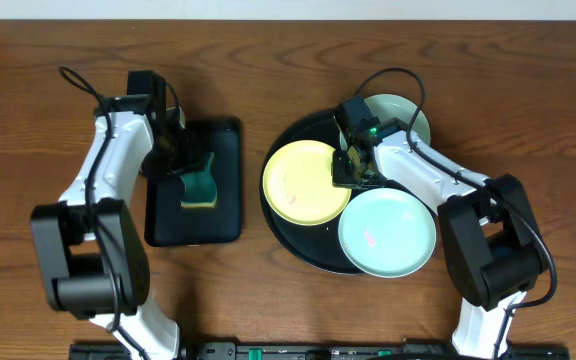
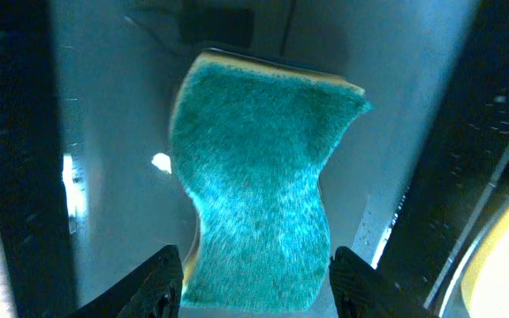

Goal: Clean dirty plates on tray and stack at the side
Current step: 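Grasp the green sponge with the left gripper and lift it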

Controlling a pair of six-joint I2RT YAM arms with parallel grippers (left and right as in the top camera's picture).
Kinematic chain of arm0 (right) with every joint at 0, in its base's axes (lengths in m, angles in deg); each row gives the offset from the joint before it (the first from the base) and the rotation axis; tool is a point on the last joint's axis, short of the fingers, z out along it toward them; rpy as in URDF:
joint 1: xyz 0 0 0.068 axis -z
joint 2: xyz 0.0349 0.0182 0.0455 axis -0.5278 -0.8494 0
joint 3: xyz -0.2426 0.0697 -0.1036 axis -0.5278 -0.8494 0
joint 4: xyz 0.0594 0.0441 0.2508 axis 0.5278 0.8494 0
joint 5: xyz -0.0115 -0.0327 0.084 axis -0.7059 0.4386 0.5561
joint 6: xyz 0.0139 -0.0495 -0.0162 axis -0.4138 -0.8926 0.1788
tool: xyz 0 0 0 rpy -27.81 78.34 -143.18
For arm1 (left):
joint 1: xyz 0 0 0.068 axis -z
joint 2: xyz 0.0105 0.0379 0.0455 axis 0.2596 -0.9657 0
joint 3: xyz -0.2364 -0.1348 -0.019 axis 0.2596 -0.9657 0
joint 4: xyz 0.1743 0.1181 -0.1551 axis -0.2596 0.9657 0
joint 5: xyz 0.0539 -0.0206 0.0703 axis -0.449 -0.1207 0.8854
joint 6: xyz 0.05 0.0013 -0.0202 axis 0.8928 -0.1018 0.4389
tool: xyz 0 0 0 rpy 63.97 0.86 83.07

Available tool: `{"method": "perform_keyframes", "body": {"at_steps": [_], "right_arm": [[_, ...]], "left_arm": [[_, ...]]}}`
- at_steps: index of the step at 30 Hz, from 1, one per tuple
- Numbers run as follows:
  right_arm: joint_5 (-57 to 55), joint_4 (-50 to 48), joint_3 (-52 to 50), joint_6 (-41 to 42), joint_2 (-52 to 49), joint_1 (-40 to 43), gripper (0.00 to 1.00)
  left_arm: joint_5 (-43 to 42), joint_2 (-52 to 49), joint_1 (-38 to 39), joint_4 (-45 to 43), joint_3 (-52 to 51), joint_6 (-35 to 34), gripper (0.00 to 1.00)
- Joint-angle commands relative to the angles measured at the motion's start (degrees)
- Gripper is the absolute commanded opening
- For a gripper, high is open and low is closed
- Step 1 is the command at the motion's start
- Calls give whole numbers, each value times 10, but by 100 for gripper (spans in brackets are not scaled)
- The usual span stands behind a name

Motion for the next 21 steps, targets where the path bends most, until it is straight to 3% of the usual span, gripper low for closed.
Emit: {"method": "perform_keyframes", "body": {"at_steps": [1,12,14,19,21], "right_arm": [[-8,-8,3,3,-26,-9,1],[-8,-10,3,3,-26,-9,1],[-9,-10,3,3,-26,-9,1],[-8,-10,3,3,-26,-9,1],[-9,-10,3,3,-26,-9,1]], "left_arm": [[-12,-30,1,-7,-6,14,55],[30,-99,24,-37,-6,-2,48],[30,-101,24,-40,-6,-2,41],[30,-101,24,-44,-6,-2,12],[30,-101,24,-44,-6,-2,8]]}}
